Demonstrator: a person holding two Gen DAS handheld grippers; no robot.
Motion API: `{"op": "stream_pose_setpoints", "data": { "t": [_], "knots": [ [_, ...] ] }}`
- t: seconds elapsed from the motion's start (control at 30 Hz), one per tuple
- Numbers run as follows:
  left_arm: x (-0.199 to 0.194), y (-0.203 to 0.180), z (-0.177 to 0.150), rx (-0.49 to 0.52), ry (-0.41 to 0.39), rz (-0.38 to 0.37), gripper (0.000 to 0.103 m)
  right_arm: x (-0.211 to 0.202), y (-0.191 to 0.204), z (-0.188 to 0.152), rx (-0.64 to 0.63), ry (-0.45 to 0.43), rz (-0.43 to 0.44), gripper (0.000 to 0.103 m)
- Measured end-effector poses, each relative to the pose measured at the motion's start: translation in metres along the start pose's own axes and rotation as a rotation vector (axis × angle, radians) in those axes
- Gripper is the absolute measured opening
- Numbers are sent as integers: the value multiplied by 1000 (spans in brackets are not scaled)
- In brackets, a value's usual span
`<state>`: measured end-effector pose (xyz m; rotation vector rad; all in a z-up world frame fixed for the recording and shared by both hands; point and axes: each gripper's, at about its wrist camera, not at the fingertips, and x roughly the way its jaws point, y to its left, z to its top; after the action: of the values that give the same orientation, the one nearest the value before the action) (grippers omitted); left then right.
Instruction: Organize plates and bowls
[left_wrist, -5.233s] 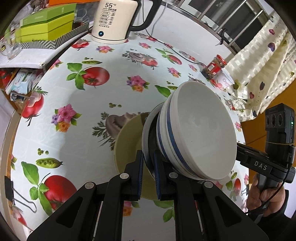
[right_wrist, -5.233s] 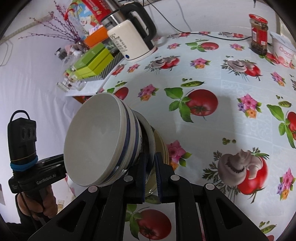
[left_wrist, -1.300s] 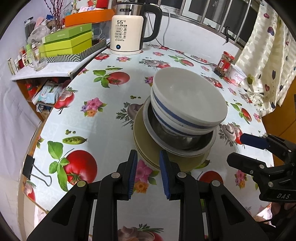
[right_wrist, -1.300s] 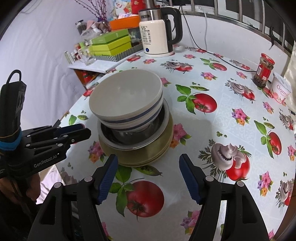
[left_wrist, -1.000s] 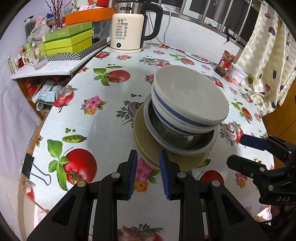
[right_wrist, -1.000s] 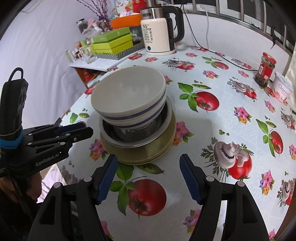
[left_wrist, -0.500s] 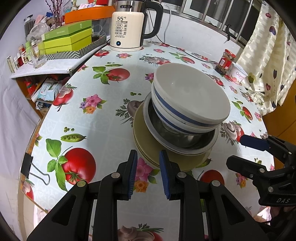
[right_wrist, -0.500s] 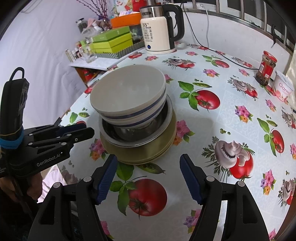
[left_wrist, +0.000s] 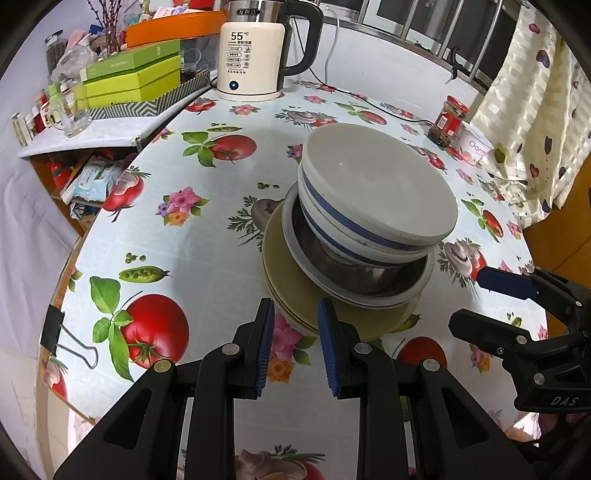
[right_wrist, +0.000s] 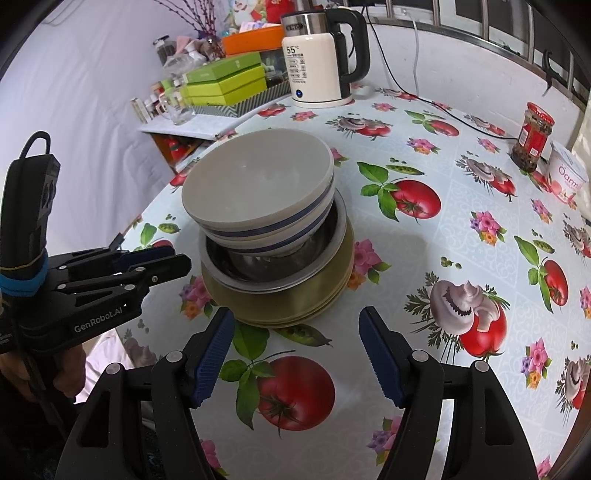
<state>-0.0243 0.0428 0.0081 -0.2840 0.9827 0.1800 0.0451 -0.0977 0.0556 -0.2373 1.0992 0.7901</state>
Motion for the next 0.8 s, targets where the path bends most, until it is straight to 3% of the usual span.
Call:
{"op": "stream_pose_setpoints", "data": {
  "t": [0.8],
  "knots": [
    [0,-1,-2,-2,2,-2,25,3,1,-2,1,2,0,71]
  ]
}}
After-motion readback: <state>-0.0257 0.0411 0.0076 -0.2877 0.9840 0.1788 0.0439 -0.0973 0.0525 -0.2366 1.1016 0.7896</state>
